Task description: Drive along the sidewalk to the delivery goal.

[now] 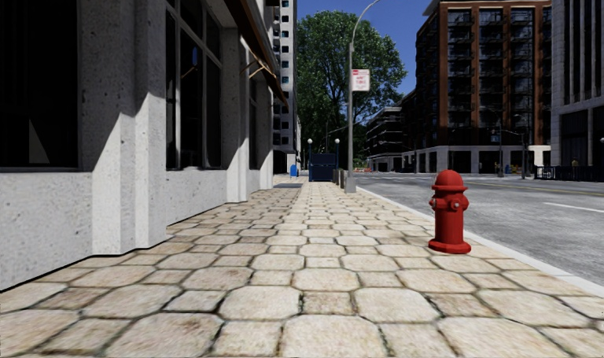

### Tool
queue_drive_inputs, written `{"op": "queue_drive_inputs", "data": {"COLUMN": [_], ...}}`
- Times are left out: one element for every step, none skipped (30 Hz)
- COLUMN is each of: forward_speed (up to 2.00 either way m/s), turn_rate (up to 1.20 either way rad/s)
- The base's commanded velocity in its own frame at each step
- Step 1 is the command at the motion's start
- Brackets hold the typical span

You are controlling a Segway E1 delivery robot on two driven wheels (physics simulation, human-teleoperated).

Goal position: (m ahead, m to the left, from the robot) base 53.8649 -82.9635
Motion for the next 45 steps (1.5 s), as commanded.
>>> {"op": "queue_drive_inputs", "data": {"forward_speed": [2.0, 2.0, 2.0, 2.0, 2.0, 2.0, 2.0, 2.0, 2.0, 2.0, 2.0, 2.0, 2.0, 2.0, 2.0, 2.0, 2.0, 2.0, 2.0, 2.0, 2.0, 2.0, 2.0, 2.0, 2.0, 2.0, 2.0, 2.0, 2.0, 2.0, 2.0, 2.0, 2.0, 2.0, 2.0, 2.0, 2.0, 2.0, 2.0, 2.0, 2.0, 2.0, 2.0, 2.0, 2.0], "turn_rate": [0.0, 0.0, 0.0, 0.0, 0.0, 0.0, 0.0, 0.0, 0.0, 0.0, 0.0, 0.0, 0.0, 0.0, 0.0, 0.0, 0.0, 0.0, 0.0, 0.0, 0.0, 0.0, 0.0, 0.0, 0.0, 0.0, 0.0, 0.0, 0.0, 0.0, 0.0, 0.0, 0.0, 0.0, 0.0, 0.0, 0.0, 0.0, 0.0, 0.0, 0.0, 0.0, 0.0, 0.0, 0.0]}}
